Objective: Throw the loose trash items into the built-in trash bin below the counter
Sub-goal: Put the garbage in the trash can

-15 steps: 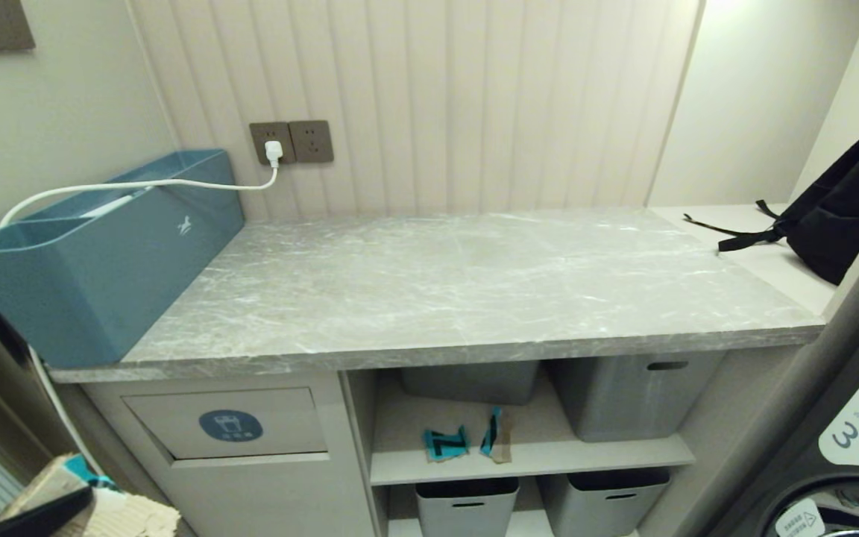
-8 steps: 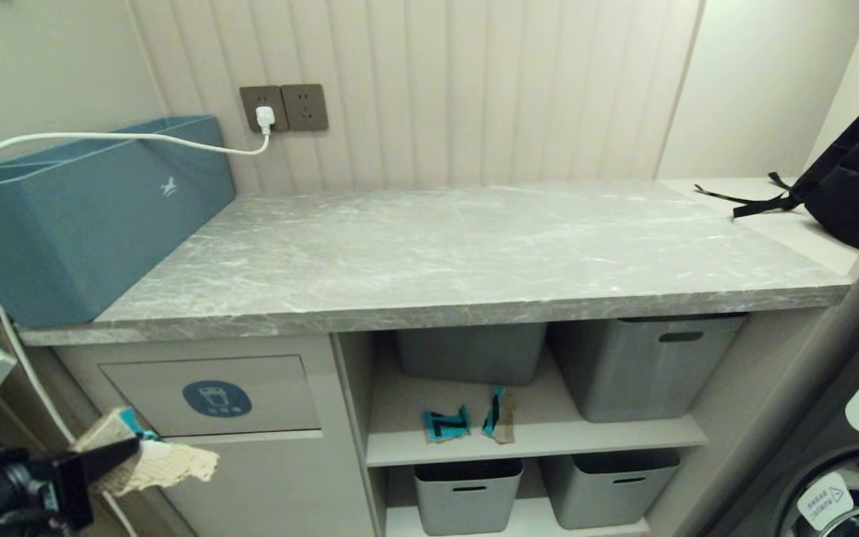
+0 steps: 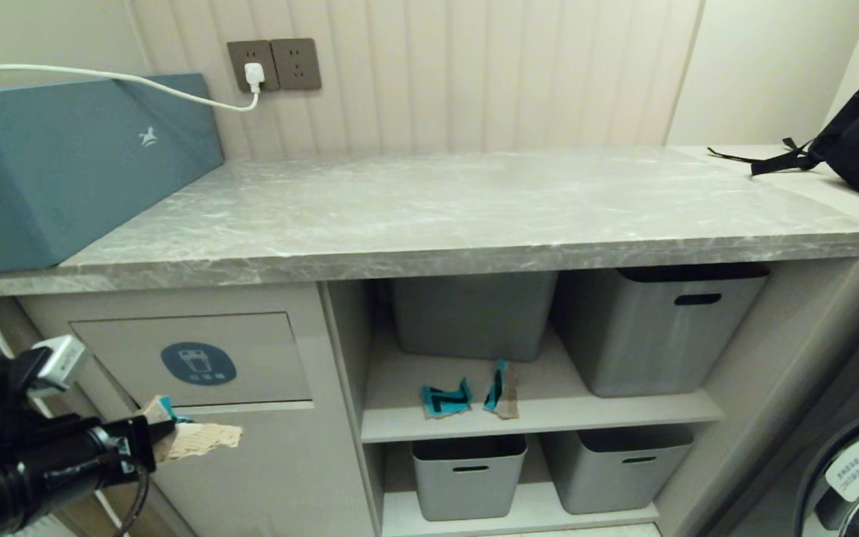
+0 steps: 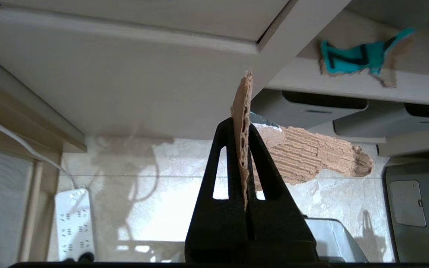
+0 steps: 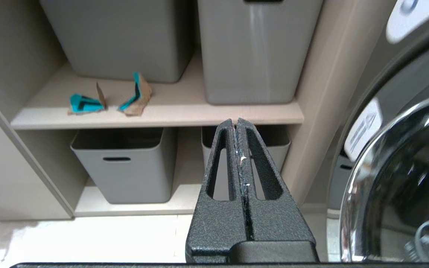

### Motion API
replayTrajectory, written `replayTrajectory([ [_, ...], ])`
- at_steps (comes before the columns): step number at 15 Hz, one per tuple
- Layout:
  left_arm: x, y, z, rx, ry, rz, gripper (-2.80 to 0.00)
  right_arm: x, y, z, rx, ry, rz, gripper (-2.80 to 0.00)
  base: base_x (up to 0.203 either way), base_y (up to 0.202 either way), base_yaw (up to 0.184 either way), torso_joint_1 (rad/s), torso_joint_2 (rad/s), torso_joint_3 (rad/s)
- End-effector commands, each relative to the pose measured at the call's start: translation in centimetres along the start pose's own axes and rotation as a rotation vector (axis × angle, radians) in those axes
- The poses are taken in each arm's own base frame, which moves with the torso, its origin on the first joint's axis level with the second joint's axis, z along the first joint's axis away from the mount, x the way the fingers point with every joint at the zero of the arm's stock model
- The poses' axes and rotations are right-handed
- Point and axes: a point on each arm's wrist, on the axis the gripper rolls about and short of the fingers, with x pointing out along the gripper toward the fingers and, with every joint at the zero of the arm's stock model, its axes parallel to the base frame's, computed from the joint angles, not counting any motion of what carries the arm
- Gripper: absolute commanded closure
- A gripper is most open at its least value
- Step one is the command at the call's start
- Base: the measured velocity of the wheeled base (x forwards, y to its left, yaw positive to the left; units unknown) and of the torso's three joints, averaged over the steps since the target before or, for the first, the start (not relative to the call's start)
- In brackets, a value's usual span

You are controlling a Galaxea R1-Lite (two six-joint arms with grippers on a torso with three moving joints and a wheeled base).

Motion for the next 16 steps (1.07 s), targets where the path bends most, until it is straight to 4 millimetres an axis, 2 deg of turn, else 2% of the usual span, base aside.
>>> replayTrajectory([
  [1, 1.9, 0.6, -0.6, -0.019, 0.064, 0.010, 0.00, 0.0, 0.0, 0.0, 0.000, 0.002, 0.002, 0.00, 0.000, 0.000, 0.000, -0.154, 0.48, 0.295],
  [8, 5.9, 1.3, -0.8, -0.025, 0.045, -0.007, 0.00, 0.0, 0.0, 0.0, 0.000, 0.002, 0.002, 0.00, 0.000, 0.000, 0.000, -0.129, 0.42, 0.293],
  [11, 6.0, 1.2, -0.4, -0.020, 0.022, -0.037, 0.00, 0.0, 0.0, 0.0, 0.000, 0.002, 0.002, 0.00, 0.000, 0.000, 0.000, -0.026, 0.10, 0.075],
  [13, 5.5, 1.2, -1.0, -0.022, 0.030, -0.034, 0.00, 0.0, 0.0, 0.0, 0.000, 0.002, 0.002, 0.00, 0.000, 0.000, 0.000, 0.003, 0.02, 0.011],
  [16, 5.8, 2.1, -0.5, -0.036, -0.022, -0.008, 0.00, 0.0, 0.0, 0.0, 0.000, 0.000, 0.000, 0.00, 0.000, 0.000, 0.000, 0.000, 0.00, 0.000],
])
